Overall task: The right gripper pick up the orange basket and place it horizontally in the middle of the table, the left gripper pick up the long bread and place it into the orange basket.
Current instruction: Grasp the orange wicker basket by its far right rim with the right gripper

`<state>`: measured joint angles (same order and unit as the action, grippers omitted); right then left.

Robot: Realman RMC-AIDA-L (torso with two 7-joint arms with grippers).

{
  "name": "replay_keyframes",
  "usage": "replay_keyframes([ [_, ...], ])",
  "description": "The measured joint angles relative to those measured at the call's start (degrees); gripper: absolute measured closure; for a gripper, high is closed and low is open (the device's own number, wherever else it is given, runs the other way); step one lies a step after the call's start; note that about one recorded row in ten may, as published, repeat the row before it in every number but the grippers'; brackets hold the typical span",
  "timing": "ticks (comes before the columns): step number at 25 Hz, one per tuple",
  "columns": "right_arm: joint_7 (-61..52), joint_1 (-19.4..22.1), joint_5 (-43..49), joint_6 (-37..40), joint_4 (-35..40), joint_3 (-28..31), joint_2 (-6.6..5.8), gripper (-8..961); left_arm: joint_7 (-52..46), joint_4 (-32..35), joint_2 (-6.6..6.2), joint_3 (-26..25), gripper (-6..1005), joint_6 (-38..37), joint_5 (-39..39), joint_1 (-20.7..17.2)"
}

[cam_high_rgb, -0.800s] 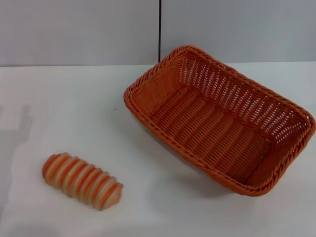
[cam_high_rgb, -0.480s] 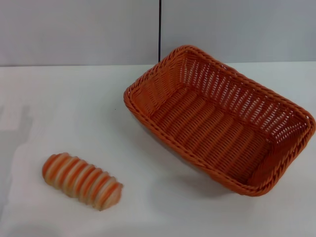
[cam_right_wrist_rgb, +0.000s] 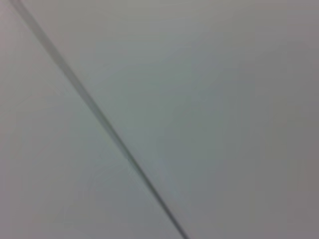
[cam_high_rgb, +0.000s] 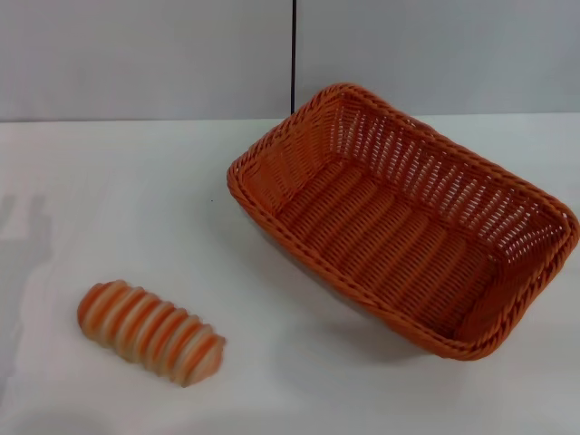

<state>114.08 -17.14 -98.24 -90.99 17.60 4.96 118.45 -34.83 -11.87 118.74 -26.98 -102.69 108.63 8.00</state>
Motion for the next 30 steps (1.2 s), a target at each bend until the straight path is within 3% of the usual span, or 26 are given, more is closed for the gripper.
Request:
replay_keyframes([
  [4, -5.6, -0.3, 0.2, -0.2, 7.9, -5.9, -0.40, 302, 0.5, 0.0, 0.00, 0.2, 510, 0.0, 0.0, 0.2],
  [5, -9.8, -0.2, 0.2, -0.2, 13.2, -11.5, -1.43, 303, 0.8, 0.0, 0.00, 0.2, 525, 0.0, 0.0, 0.2],
  [7, -12.2, -0.1, 0.3, -0.2, 15.5, -14.5, -2.13, 303, 0.8, 0.0, 0.00, 0.2, 535, 0.0, 0.0, 0.2],
  [9, -16.8, 0.1, 0.6, -0.3, 19.5, -20.3, -4.13, 303, 0.8, 0.0, 0.00, 0.2, 546, 0.0, 0.0, 0.2],
  [10, -21.5, 0.0, 1.4, -0.4, 22.5, -25.7, -6.53, 303, 1.6, 0.0, 0.07, 0.3, 551, 0.0, 0.0, 0.2],
  [12, -27.2, -0.6, 3.3, -1.1, 25.4, -30.1, -8.96, 302, 1.6, 0.0, 0.08, 0.3, 525, 0.0, 0.0, 0.2],
  [13, -30.0, -1.1, 4.6, -1.6, 27.0, -31.8, -10.09, 302, 1.2, 0.0, 0.09, 0.3, 494, 0.1, 0.0, 0.3],
  [14, -30.0, -1.1, 4.6, -1.6, 27.0, -31.8, -10.09, 302, 1.2, 0.0, 0.09, 0.3, 464, 0.1, 0.0, 0.3],
  [15, -36.4, -2.5, 9.0, -2.5, 31.0, -34.2, -11.64, 302, 1.1, 0.0, 0.09, 0.3, 433, 0.2, 0.0, 0.3],
  [18, -42.7, -4.0, 14.6, -3.2, 35.9, -35.1, -12.32, 302, 1.1, 0.0, 0.09, 0.3, 343, 0.3, 0.0, 0.3],
  [20, -52.2, -7.5, 26.4, -5.4, 43.0, -35.5, -12.63, 302, 1.0, -0.1, 0.09, 0.4, 283, 0.4, 0.0, 0.2],
  [24, -56.8, -11.9, 36.2, -8.8, 46.3, -35.7, -12.73, 303, 1.0, -0.1, 0.09, 0.4, 165, 0.5, 0.0, 0.1],
  [26, -57.7, -15.9, 45.2, -11.2, 46.3, -37.8, -12.74, 303, 1.0, -0.5, 0.09, 0.4, 165, 1.0, 0.0, 0.3],
  [30, -57.8, -18.7, 52.2, -11.3, 45.7, -41.5, -12.13, 303, 1.0, -0.8, 0.09, 0.5, 166, 1.1, 0.0, 0.3],
])
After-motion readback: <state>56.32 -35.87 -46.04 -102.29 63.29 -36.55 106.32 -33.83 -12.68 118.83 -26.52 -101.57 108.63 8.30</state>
